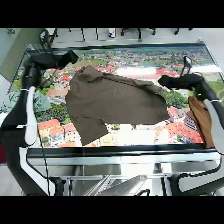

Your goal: Fold the shirts.

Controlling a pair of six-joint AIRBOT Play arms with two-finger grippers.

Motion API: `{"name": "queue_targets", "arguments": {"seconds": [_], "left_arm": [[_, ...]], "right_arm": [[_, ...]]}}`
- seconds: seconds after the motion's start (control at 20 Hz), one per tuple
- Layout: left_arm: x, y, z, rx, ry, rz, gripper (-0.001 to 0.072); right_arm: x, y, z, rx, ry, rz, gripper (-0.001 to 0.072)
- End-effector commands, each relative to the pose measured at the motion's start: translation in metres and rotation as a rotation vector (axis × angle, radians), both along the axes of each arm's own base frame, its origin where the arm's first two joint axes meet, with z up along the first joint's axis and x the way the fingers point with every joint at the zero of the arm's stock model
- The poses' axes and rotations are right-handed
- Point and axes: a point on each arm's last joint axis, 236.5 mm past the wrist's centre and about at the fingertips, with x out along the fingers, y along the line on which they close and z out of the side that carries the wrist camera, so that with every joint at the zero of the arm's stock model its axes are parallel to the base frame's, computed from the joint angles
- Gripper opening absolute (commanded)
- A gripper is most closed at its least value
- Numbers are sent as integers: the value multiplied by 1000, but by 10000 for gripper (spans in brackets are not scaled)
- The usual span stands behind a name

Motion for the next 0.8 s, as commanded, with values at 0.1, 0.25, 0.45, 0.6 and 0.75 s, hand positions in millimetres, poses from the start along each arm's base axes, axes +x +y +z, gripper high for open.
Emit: {"name": "queue_targets", "arguments": {"seconds": [0.1,0.25,0.45,0.6,0.75], "left_arm": [[-110,80,-7,17,350,-12,698],[-179,101,-74,-41,613,16,698],[-228,86,-154,-116,763,22,589],[-236,65,-183,-155,757,13,592],[-249,54,-209,-165,828,-2,592]], "right_arm": [[-95,-79,10,98,263,54,386],[-151,-100,-11,187,405,78,385],[-186,-96,-41,259,486,81,385],[-197,-88,-53,277,512,99,385],[-199,-87,-56,278,515,105,385]]}}
